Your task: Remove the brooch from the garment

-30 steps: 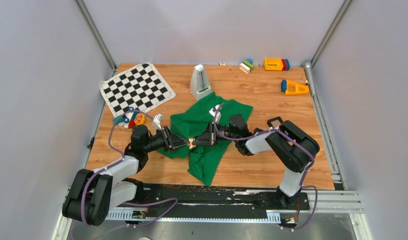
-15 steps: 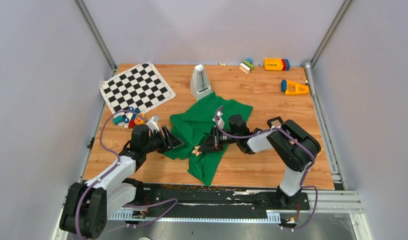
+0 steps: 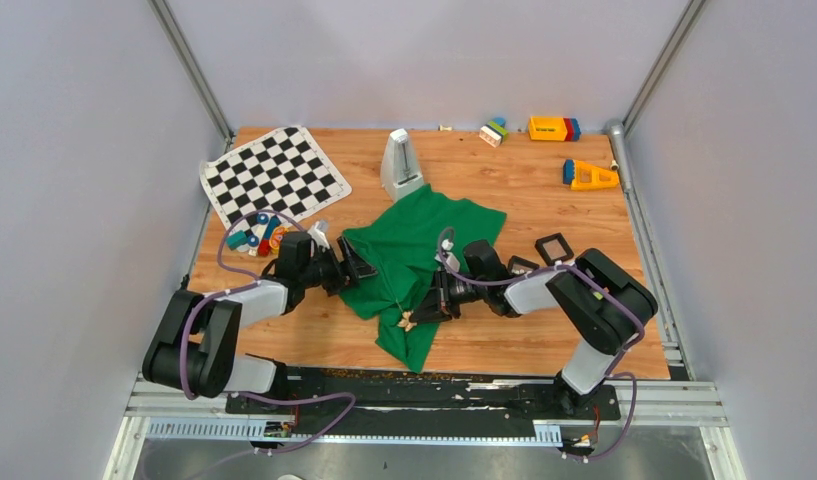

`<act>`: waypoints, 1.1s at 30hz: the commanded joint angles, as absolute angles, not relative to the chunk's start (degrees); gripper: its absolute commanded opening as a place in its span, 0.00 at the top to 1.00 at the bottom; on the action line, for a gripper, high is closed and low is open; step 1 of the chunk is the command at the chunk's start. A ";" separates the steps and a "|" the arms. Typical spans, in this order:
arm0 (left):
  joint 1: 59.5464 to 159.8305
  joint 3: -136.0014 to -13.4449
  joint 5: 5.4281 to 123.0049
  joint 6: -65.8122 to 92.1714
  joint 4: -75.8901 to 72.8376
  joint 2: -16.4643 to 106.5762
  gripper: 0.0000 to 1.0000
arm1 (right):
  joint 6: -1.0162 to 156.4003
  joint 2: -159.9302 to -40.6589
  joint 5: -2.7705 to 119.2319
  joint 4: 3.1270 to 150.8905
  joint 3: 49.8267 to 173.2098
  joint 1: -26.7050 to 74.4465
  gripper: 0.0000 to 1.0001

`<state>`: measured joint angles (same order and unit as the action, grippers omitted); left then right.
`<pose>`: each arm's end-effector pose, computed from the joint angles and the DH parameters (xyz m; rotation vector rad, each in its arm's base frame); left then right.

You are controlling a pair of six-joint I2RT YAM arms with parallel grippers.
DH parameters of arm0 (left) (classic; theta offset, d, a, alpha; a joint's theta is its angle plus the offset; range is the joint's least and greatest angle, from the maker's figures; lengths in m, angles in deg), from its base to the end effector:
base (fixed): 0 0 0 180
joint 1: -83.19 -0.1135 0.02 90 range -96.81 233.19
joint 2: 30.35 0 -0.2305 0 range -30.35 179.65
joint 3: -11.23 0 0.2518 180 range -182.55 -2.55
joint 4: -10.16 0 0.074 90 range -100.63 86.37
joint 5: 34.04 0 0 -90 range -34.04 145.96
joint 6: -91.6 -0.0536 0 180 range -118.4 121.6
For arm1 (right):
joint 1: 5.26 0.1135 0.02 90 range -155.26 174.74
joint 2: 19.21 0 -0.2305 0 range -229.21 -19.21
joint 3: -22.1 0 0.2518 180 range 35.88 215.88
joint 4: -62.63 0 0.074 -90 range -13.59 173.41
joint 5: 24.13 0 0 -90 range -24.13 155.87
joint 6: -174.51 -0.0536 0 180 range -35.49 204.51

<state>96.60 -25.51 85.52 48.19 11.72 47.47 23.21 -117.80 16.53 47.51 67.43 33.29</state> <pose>0.2412 -0.0847 0.0966 -0.3978 2.3769 -1.1102 0.2020 0.2130 0.0724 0.0547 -2.5788 -1.6810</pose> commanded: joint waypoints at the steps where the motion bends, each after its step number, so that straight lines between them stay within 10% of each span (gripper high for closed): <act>1: 96.37 -26.89 84.05 50.42 17.57 48.42 0.16 | 25.29 -114.51 17.74 49.33 66.85 33.42 1.00; 16: 95.68 -42.51 75.65 48.33 11.93 62.62 0.30 | 26.96 -100.51 20.89 55.79 56.91 33.50 1.00; 33: 101.95 -38.00 77.84 38.54 -14.20 25.19 0.29 | 79.74 -74.77 44.98 71.38 78.37 53.09 1.00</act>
